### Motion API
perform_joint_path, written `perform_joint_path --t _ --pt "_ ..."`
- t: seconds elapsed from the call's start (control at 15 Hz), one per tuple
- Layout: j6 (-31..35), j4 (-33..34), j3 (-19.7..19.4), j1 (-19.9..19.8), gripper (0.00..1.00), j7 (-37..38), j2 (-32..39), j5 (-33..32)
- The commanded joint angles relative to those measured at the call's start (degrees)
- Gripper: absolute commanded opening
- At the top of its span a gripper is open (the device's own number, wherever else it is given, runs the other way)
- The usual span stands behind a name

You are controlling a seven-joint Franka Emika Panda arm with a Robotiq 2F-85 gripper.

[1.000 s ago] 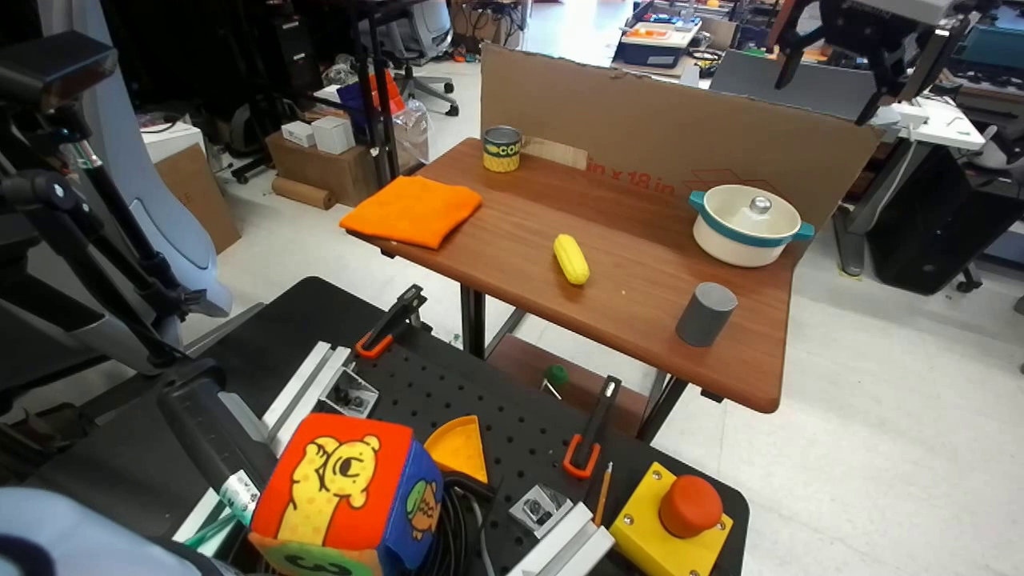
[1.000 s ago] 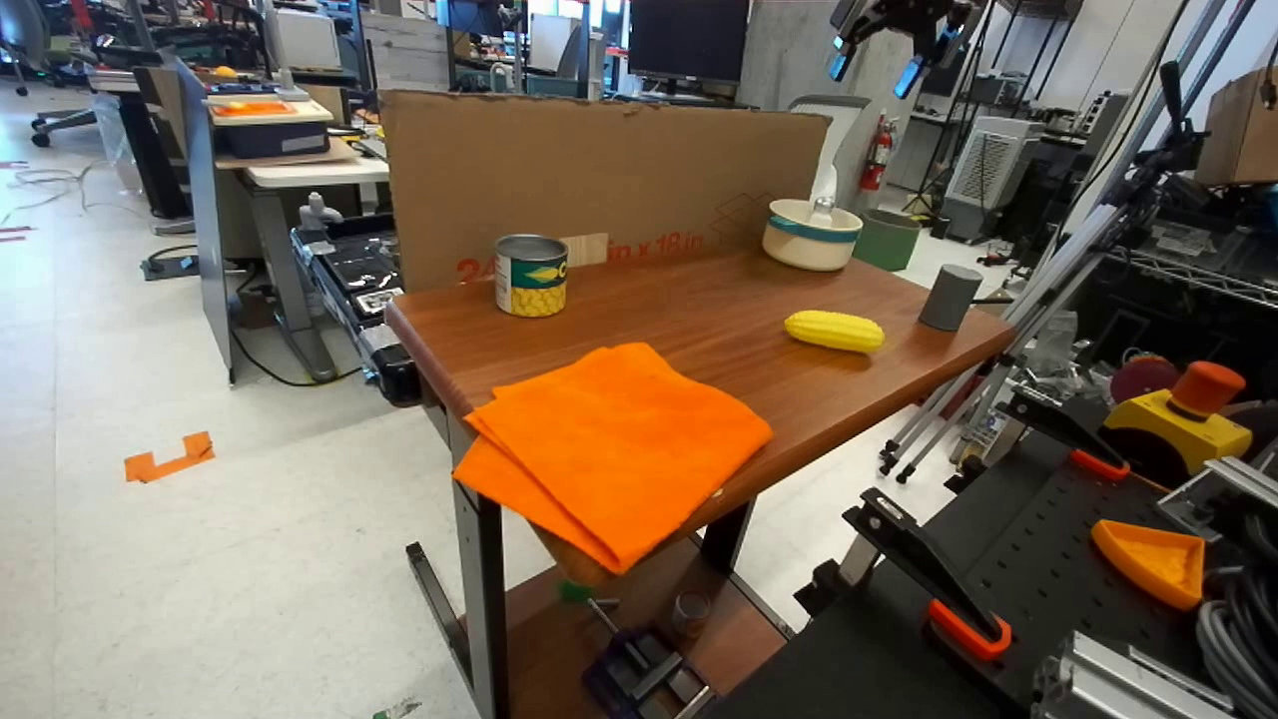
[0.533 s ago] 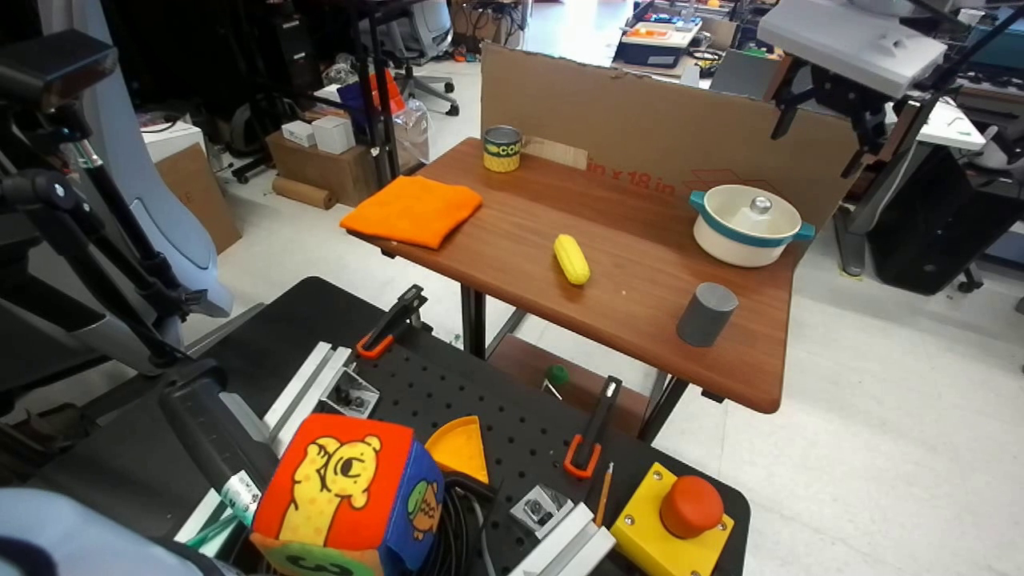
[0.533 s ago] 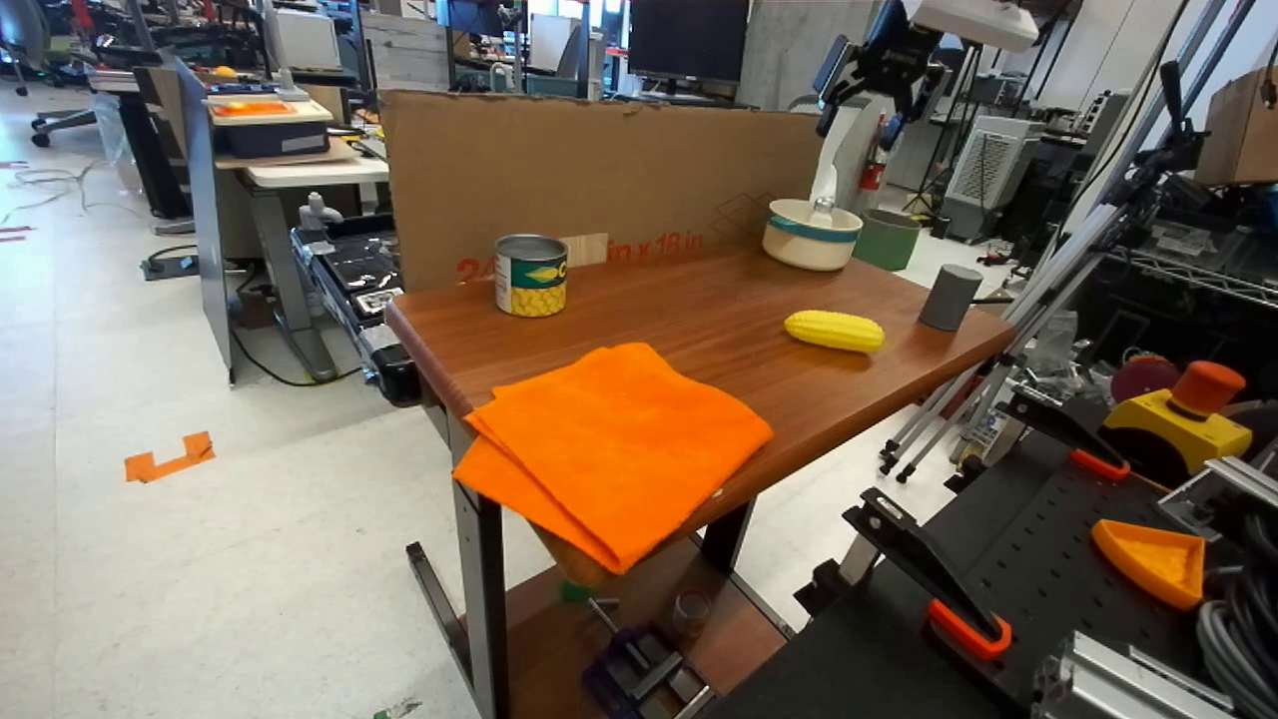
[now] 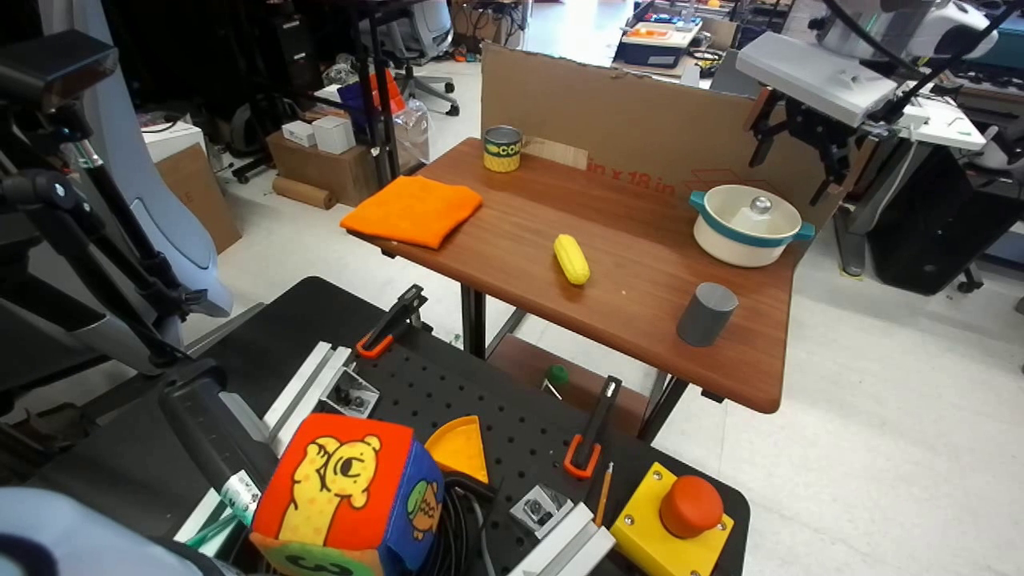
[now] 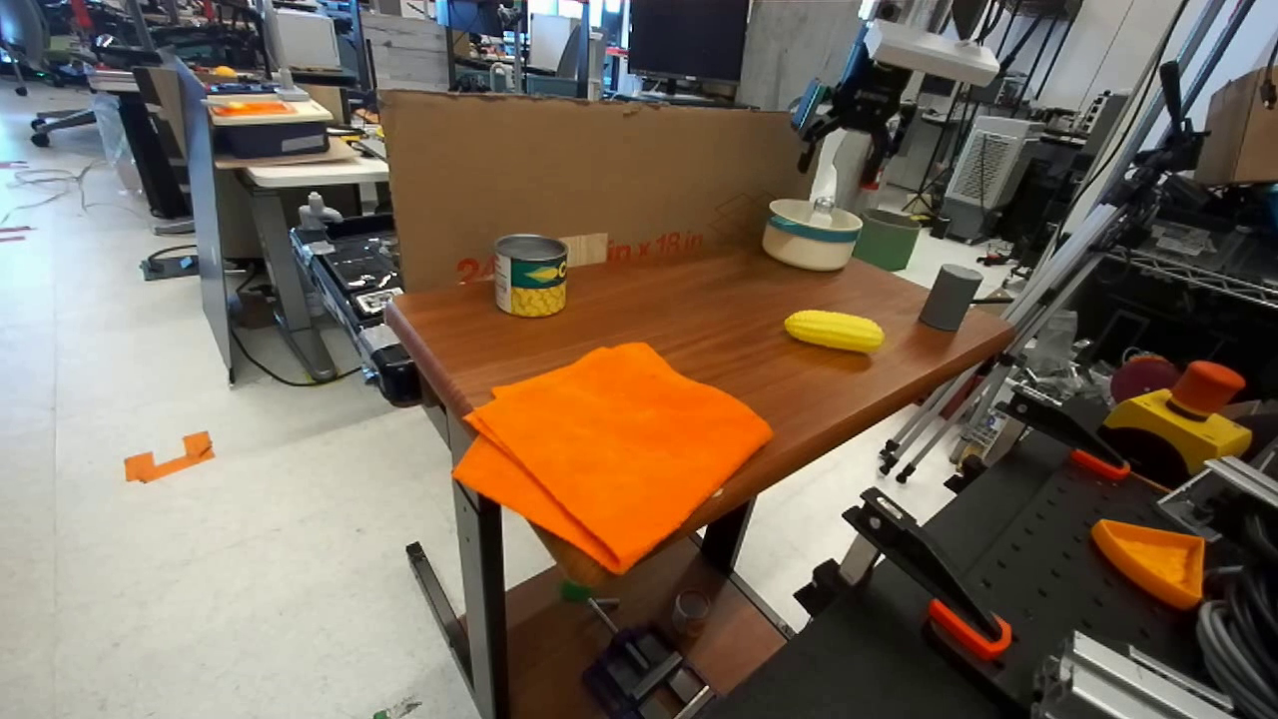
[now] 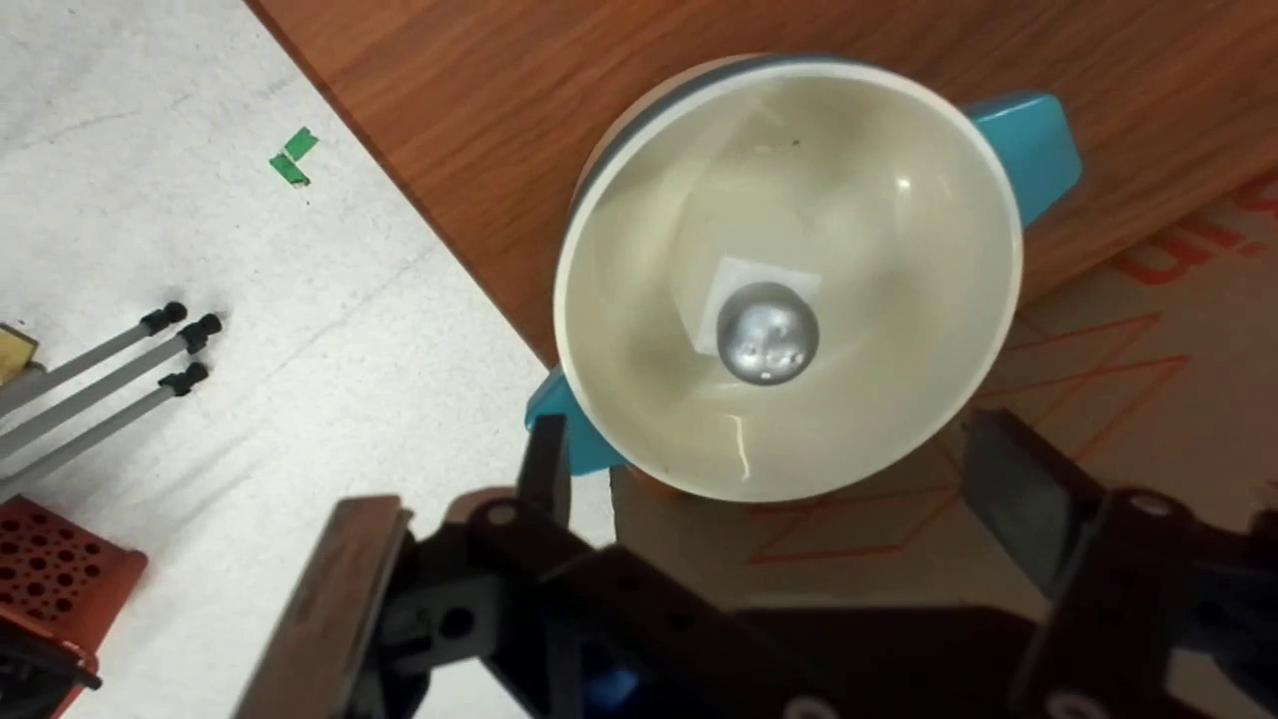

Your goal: Pick up the white salt cellar from the bowl and put it on the table.

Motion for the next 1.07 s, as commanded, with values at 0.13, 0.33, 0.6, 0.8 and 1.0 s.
perform_joint_path --t 0.13,0.33,0.6,0.8,1.0 --pt "-4.13 4.91 -1.26 1.77 1.00 3.84 4.35 -2.36" --pt "-5.18 5.32 -1.44 2.58 1.00 4.92 5.60 -3.58" --pt "-5.45 5.39 -1.58 3.41 0.60 5.31 6.38 -5.05" --pt "-4.81 5.29 -1.90 3.88 0.38 5.48 6.50 -5.90" --pt "-3.86 3.66 -1.33 3.80 0.19 4.42 4.81 -6.32"
